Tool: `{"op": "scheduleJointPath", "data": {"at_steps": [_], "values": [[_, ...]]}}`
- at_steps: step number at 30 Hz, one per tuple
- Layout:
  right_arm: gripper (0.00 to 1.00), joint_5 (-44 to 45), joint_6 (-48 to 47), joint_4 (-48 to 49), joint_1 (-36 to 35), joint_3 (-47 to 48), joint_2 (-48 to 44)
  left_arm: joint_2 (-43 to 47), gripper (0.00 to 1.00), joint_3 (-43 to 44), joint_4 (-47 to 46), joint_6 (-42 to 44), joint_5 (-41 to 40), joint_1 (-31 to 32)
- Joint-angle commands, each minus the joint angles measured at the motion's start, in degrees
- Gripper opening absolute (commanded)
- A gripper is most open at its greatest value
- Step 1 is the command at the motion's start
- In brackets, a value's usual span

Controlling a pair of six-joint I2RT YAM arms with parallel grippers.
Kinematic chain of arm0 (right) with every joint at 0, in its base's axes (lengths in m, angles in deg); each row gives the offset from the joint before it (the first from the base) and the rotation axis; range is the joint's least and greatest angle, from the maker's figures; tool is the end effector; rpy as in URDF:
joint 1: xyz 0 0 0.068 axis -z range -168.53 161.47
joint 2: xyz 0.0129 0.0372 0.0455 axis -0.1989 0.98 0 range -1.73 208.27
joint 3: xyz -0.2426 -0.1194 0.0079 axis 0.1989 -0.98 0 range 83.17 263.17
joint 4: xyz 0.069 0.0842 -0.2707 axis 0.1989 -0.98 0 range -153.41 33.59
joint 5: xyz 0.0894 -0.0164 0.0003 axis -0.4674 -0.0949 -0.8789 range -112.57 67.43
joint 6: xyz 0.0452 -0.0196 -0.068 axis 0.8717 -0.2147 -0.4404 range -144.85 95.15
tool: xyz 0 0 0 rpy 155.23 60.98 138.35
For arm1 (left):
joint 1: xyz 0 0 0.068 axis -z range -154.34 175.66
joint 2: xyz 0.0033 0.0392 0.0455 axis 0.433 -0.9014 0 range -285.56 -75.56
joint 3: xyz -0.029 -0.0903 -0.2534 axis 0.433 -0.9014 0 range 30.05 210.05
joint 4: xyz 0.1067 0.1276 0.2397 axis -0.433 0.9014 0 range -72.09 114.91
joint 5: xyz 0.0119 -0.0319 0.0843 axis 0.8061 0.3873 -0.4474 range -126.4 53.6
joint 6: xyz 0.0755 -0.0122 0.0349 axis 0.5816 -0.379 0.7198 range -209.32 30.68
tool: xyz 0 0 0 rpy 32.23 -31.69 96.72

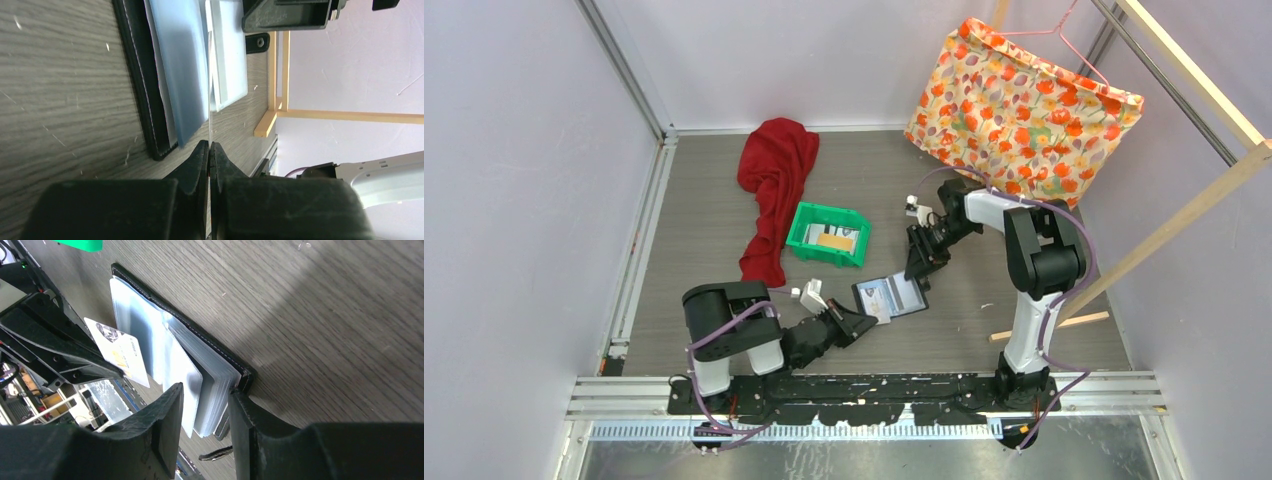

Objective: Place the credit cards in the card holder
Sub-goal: Insert the credit card into the card holder.

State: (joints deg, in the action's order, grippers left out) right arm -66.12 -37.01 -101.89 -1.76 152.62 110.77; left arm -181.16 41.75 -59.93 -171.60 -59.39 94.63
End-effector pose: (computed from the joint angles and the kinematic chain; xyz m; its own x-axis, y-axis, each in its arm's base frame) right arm 0.3455 0.1334 0.0826 -0.9127 -0.3716 -0.1702 -0.3840 0.6375 0.6679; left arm 0.1228 -0.2394 0.0457 -0.7314 -0.6398 -0.2361 -0.0010 0.3472 -0.9378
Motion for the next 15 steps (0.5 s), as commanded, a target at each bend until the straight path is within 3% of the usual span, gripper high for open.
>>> {"op": "scheduleJointPath", "data": {"at_steps": [1,15], "values": [[0.43,0.24,-1.61,-1.32,-1.13,0.95,-0.55,1.4,0.0,0.25,-3.55,1.03,3.67,-2.44],[0.43,0.53,-2.65,-2.03,-4.05,1.65,0.35,1.28,0.0,0.27,-4.16,0.52,6.63,-3.16]]}}
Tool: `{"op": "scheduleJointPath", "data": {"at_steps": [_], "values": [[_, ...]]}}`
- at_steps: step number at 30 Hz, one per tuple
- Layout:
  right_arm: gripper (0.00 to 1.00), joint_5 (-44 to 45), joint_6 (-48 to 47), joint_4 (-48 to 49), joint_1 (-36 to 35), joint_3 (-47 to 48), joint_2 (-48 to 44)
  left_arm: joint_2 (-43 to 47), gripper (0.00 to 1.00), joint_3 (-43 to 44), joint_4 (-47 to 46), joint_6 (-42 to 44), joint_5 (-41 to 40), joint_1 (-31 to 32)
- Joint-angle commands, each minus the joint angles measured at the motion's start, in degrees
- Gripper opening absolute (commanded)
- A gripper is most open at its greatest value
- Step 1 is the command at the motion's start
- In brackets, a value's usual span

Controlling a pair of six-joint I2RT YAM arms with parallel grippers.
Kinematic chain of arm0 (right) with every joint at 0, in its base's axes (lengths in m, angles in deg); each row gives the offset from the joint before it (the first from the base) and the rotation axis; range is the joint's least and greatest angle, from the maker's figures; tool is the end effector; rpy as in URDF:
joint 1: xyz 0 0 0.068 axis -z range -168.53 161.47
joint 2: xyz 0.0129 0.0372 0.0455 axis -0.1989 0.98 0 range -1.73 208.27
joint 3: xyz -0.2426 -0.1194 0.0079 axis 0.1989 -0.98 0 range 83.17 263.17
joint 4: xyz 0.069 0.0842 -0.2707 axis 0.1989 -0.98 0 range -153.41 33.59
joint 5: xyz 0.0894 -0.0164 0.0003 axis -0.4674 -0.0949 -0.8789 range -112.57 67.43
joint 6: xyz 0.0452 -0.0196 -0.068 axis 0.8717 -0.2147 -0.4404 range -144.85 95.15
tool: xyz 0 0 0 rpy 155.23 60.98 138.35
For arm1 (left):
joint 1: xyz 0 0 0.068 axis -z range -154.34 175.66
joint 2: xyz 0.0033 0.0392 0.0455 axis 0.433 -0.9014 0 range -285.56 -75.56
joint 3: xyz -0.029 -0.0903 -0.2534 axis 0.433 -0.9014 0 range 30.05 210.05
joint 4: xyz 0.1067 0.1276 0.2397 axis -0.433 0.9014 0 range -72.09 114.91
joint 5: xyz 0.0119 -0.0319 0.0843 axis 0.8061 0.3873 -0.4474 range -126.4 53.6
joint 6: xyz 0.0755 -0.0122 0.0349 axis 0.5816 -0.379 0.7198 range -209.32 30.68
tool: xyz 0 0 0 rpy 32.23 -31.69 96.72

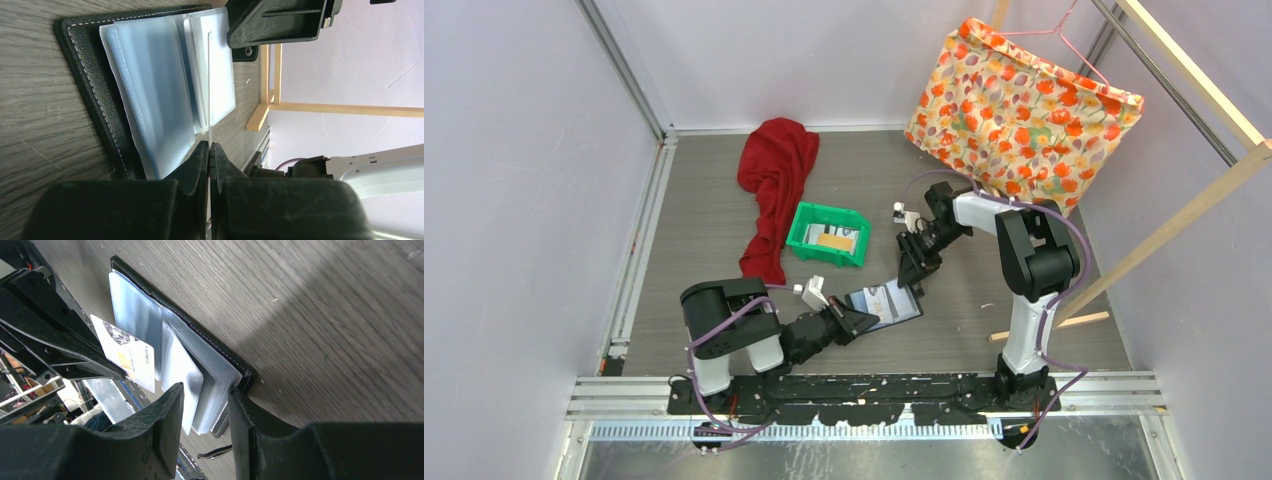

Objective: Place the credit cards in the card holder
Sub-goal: Insert the credit card into the card holder.

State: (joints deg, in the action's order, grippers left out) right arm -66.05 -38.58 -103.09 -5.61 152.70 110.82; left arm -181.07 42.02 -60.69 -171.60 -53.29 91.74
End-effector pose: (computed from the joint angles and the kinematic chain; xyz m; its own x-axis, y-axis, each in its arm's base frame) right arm 0.3336 0.1556 0.0825 -0.8771 -0.4498 -0.1684 -0.4373 0.6029 0.6672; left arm 0.1299 -0.2402 0.0481 -0.7681 -0.6070 -0.2039 -0.0013 0.3200 -0.9474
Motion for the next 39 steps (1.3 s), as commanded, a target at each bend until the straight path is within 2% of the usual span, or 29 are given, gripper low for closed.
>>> {"op": "scheduleJointPath", "data": {"at_steps": [1,12,39], "values": [[0.42,0.42,-1.06,-0.79,-0.17,1.52,0.32,1.31,0.0,-0.27,-3.39,0.22,0.54,-0.26],[0.42,0.47,-1.03,-0.7,-0.25,1.73,0.46,1.29,0.0,-2.89,-3.34,-4.54,-0.11,-0.33],[0.41,0.62,-1.13,-0.79,-0.43,1.65,0.03,-1.73,0.0,-1.65,-3.38,-8.82,2.26,-0.9]]}}
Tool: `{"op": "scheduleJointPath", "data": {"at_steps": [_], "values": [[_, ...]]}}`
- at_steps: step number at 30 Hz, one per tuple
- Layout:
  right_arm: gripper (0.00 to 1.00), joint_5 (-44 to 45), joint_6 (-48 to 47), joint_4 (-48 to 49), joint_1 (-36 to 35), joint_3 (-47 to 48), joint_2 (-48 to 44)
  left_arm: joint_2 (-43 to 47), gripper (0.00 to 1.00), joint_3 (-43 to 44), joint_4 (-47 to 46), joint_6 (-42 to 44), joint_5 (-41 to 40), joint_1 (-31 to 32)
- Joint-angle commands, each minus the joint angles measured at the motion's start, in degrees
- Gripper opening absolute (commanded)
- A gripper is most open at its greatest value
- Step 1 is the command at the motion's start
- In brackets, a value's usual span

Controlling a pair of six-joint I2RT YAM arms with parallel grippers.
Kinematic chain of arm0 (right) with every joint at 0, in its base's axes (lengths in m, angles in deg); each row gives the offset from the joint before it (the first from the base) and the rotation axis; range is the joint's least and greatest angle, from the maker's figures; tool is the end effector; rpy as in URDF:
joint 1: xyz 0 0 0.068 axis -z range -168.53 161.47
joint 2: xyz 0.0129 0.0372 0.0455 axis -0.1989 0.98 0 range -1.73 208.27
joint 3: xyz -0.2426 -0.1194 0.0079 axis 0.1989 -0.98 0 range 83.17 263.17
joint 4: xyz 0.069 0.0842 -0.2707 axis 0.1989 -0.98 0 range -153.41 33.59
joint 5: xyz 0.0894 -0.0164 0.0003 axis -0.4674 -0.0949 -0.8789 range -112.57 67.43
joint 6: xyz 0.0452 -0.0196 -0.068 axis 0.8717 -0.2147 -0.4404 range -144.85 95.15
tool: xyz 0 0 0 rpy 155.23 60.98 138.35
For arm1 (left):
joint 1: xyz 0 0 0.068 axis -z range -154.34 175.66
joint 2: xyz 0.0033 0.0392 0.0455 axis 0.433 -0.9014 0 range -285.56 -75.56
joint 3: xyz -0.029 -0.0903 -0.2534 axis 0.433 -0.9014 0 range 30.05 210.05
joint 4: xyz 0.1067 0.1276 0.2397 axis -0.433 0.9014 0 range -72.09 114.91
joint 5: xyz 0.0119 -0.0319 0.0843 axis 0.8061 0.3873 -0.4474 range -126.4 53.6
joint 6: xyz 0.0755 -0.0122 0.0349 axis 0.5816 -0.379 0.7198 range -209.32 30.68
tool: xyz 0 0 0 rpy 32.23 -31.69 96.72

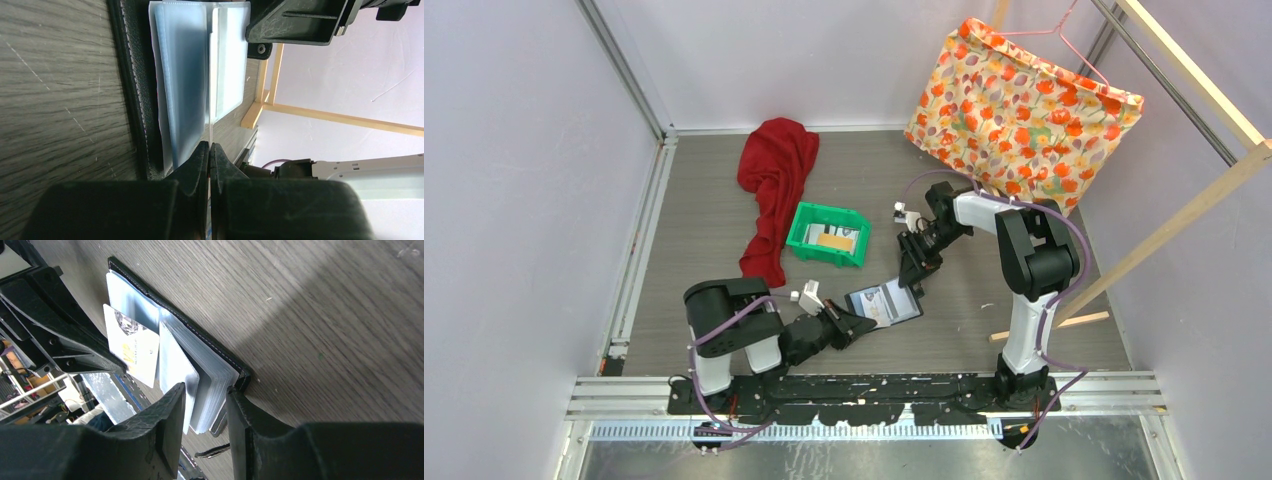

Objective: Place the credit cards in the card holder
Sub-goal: Insert the credit card into the card holder.

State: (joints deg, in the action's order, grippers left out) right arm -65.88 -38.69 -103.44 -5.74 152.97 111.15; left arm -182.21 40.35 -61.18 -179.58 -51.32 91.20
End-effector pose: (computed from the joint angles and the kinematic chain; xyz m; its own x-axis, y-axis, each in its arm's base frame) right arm 0.3336 0.1563 0.0816 -0.8762 -0.4538 -0.1622 -0.4364 0.6044 0.6665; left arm 0.1259 -0.2311 0.0390 -0.7773 -0.6250 -0.0720 -0.1263 0.2671 -0.9553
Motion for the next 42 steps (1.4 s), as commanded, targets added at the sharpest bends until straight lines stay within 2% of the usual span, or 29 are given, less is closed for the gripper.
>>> {"op": "scheduleJointPath", "data": {"at_steps": [1,34,42], "values": [[0.4,0.47,-1.09,-0.44,-0.31,1.37,-0.29,-0.7,0.0,0.17,-2.91,-0.8,0.56,-0.48],[0.39,0.31,-1.07,-0.78,-0.71,1.56,-0.21,-6.8,0.0,6.03,-2.91,-2.03,7.49,-5.16],[0.38,0.38,-1.14,-0.63,-0.63,1.69,0.02,0.41,0.0,-1.46,-2.51,-1.08,5.21,-5.21]]}}
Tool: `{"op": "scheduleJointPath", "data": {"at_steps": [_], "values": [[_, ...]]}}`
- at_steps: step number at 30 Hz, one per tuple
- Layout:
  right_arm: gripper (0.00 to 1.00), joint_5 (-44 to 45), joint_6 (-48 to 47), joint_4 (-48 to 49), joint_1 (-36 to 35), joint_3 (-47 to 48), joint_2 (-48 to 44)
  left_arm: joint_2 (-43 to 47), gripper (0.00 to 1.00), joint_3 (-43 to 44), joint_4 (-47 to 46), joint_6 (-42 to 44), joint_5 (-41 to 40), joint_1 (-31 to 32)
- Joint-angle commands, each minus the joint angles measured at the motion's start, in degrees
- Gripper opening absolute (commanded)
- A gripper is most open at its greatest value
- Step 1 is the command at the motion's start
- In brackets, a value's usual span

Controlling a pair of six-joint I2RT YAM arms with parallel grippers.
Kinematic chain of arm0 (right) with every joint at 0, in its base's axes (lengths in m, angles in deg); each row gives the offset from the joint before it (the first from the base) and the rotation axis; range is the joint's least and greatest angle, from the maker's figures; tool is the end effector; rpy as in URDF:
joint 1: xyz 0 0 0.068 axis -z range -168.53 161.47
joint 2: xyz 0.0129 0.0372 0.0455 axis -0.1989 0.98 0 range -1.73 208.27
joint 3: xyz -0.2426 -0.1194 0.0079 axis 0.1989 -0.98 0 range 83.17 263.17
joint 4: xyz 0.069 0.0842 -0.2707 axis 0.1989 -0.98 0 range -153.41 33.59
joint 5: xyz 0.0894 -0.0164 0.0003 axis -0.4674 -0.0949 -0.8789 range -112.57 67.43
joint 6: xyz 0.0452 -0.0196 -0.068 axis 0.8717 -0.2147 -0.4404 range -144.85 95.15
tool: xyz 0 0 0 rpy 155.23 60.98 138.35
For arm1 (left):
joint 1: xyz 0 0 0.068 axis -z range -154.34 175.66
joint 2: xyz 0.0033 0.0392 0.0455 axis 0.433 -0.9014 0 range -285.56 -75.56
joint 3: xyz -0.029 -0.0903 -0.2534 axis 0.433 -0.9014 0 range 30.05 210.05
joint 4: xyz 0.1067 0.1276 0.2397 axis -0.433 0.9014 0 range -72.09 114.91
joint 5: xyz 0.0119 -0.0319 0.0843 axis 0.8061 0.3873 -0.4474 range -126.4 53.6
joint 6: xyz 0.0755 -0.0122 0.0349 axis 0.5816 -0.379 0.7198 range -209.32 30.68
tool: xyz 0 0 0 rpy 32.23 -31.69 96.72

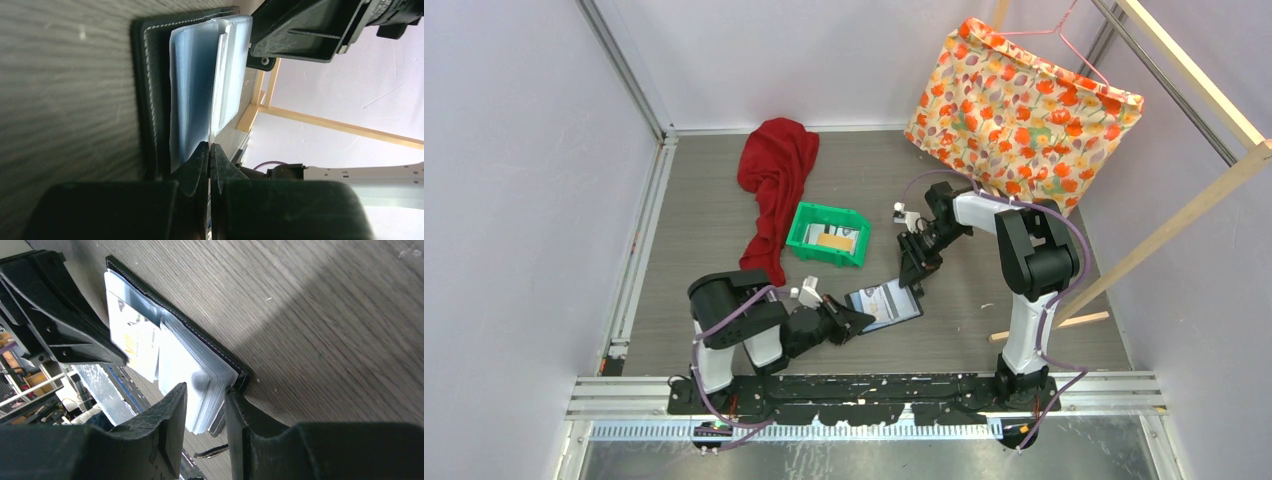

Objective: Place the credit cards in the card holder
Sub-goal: Insert the credit card into the card holder.

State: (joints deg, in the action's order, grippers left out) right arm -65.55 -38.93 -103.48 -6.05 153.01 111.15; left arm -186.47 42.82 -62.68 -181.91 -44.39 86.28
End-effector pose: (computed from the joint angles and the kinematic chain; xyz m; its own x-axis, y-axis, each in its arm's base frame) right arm 0.3329 0.1578 0.0814 -0.8716 -0.4620 -0.1640 -0.4445 0.6037 0.6618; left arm 0.1431 -0.2333 0.0308 -0.7905 -0.6125 0.0013 -0.1838 0.2352 -0.9544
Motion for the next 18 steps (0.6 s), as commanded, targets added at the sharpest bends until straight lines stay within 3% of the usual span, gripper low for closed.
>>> {"op": "scheduleJointPath", "data": {"at_steps": [1,10,18], "values": [[0.39,0.01,-0.89,-0.61,-0.33,1.67,0.12,5.41,0.0,-4.4,-0.33,1.28,-1.76,-0.27],[0.38,0.29,-0.94,-0.66,-0.42,1.61,-0.16,1.14,0.0,0.91,-1.4,1.81,1.37,-0.29],[0.38,0.12,-0.91,-0.72,-0.43,1.74,-0.12,9.45,0.0,-4.31,-0.38,5.81,-1.89,-0.24]]}}
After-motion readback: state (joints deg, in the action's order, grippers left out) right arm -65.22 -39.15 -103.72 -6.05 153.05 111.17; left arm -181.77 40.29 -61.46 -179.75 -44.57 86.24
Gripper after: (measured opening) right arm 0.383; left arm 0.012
